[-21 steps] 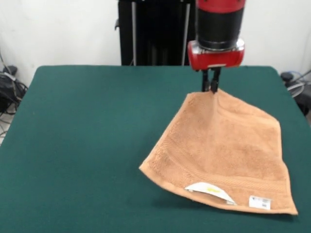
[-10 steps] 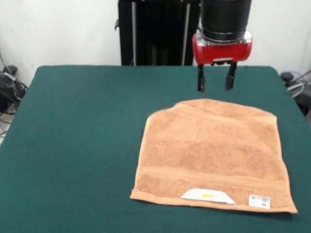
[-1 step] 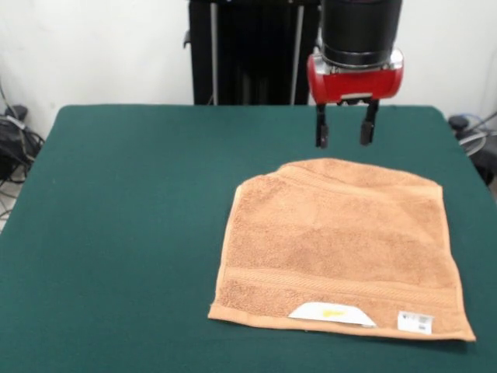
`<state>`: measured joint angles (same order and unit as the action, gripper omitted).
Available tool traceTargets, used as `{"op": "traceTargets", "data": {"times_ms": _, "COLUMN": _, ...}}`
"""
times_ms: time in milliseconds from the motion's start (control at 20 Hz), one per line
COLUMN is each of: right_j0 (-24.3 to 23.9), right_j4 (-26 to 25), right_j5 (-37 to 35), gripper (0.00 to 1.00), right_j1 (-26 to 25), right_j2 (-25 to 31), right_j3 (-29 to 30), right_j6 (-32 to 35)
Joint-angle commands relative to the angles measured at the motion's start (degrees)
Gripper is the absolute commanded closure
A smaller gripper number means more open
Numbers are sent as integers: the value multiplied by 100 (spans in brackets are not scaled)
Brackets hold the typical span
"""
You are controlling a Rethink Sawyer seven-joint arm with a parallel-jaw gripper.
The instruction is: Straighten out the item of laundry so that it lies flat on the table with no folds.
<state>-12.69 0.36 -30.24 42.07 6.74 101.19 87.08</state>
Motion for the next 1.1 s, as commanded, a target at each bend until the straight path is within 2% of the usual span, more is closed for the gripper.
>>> {"op": "traceTargets", "data": {"times_ms": 50, "right_j0": -35, "right_j4": 307, "right_j5": -196, "gripper": 0, "right_j1": -3, "right_j2": 264, "right_j3": 109, "right_j6": 978}}
{"op": "traceTargets", "data": {"times_ms": 200, "right_j0": -164, "right_j4": 354, "right_j5": 84, "gripper": 0, "right_j1": -113, "right_j2": 378, "right_j3": 227, "right_j6": 933}}
{"op": "traceTargets", "data": {"times_ms": 450, "right_j0": -372, "right_j4": -105, "right_j5": 511, "gripper": 0, "right_j1": -247, "right_j2": 92, "right_j3": 386, "right_j6": 703}}
{"op": "traceTargets", "data": {"times_ms": 750, "right_j0": -884, "right_j4": -229, "right_j5": 853, "gripper": 0, "right_j1": -445, "right_j2": 333, "right_j3": 741, "right_j6": 437}}
{"op": "traceTargets", "data": {"times_ms": 1100, "right_j0": -882, "right_j4": -450, "right_j5": 992, "gripper": 0, "right_j1": -614, "right_j2": 157, "right_j3": 638, "right_j6": 467}}
